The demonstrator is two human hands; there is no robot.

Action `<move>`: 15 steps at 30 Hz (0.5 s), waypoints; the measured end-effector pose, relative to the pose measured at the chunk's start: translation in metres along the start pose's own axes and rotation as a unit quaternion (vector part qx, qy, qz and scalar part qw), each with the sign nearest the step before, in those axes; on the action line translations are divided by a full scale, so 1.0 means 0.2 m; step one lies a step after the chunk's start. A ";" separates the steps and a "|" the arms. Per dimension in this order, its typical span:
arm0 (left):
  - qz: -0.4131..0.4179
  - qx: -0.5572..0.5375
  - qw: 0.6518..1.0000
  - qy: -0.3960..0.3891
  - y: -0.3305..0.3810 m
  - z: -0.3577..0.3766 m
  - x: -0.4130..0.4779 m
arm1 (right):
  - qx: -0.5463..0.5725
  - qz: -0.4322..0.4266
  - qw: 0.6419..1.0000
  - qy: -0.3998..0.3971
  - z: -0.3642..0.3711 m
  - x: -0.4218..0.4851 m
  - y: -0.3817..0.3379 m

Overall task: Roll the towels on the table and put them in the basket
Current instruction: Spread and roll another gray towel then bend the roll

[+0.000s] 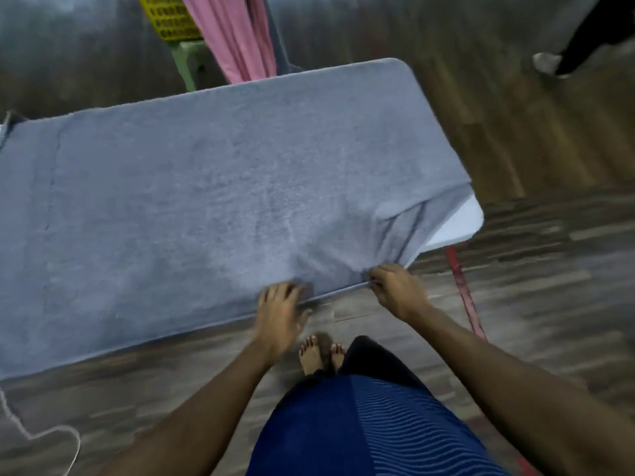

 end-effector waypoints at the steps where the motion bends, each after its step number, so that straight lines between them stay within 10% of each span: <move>1: 0.029 -0.005 1.000 -0.004 0.11 0.02 0.06 | 0.005 0.002 1.000 0.010 0.00 -0.03 -0.01; 15: 0.104 -0.079 0.991 0.020 0.56 0.04 0.25 | -0.042 0.037 0.997 -0.044 -0.10 -0.05 0.16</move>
Point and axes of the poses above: each hand's wrist, its own x-axis towards the middle knuckle, its own z-axis out of the palm, y = z × x, the point moved 4 cm from there along x, towards the middle knuckle, and after that the axes turned 1 degree about x, right-handed, at the moved point
